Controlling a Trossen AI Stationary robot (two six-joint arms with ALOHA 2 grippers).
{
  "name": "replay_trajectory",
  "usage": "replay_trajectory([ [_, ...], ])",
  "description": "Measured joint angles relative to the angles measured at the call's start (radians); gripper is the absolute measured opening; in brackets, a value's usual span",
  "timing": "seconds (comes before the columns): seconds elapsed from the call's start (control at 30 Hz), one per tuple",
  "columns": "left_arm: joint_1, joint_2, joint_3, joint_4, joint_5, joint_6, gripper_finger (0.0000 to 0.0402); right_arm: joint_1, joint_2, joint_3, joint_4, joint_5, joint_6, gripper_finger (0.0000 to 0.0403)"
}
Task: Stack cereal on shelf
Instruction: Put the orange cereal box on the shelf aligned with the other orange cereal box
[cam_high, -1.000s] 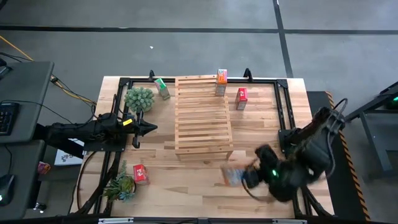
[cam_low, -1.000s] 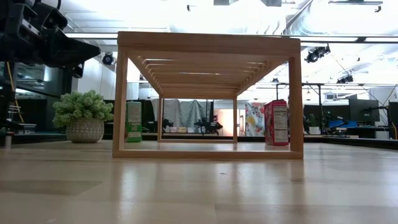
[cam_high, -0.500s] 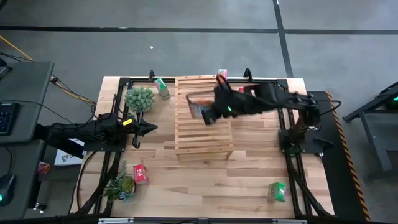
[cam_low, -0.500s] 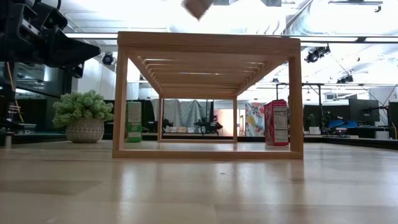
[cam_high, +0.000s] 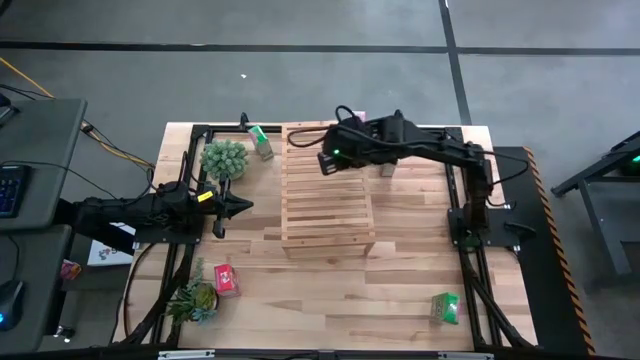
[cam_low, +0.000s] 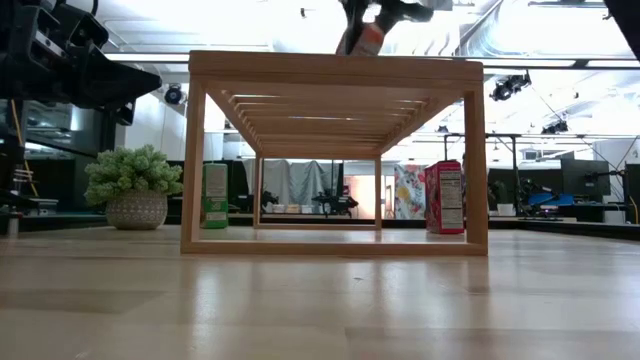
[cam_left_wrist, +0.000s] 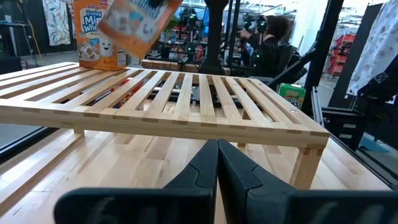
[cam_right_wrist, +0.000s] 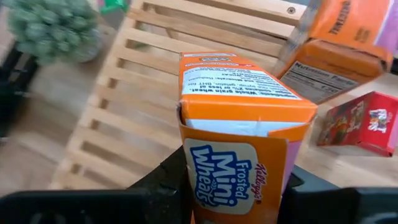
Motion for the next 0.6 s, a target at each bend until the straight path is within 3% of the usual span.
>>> replay_trajectory([
  [0.3,0.000,0.000,0.000,0.000,0.000,0.000,0.0000,-0.032,0.034,-0.001,0.000,0.062,0.006,0.0113],
  [0.6,0.000,0.000,0.000,0.000,0.000,0.000,0.0000,-0.036,0.046,-0.001,-0.007,0.047,0.022,0.0113],
])
